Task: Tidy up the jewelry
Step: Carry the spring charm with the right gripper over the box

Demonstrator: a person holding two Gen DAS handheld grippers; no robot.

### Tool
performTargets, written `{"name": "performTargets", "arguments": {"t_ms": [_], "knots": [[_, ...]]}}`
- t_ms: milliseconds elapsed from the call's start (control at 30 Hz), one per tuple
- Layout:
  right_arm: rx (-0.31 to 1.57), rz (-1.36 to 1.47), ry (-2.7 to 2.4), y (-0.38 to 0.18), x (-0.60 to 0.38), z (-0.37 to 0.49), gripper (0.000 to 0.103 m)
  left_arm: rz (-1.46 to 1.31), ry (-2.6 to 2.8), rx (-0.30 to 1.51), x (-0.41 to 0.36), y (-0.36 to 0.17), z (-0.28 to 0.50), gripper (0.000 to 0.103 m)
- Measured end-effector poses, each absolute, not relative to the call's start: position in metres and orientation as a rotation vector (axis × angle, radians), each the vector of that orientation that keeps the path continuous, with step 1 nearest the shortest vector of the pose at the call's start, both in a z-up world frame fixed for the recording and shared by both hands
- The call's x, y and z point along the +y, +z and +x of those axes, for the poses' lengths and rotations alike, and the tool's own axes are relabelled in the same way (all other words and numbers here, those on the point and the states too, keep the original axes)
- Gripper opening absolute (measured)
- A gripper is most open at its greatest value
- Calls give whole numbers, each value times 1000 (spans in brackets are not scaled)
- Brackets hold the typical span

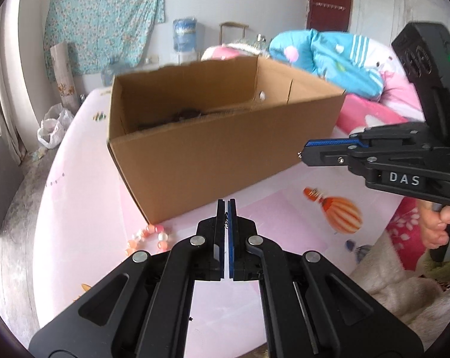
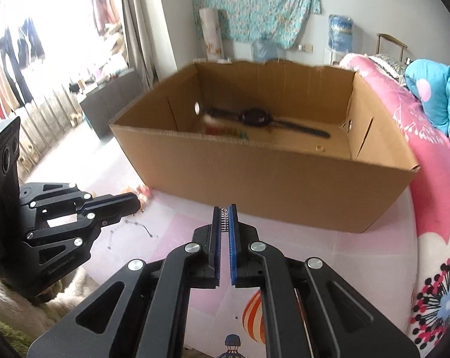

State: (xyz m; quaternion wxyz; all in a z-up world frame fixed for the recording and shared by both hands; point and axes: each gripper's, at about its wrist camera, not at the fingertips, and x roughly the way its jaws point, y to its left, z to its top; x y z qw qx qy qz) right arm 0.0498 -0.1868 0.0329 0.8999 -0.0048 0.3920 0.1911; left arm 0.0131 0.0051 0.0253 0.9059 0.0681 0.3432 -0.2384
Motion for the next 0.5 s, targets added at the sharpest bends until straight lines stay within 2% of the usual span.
{"name": "performTargets", "arguments": {"t_ms": [300, 500], "knots": [[639, 16, 427, 92, -213, 63, 5, 62, -582, 563, 12, 99, 20, 1], [596, 38, 462, 121, -236, 108, 5, -63, -666, 598, 5, 123, 66, 1]]}}
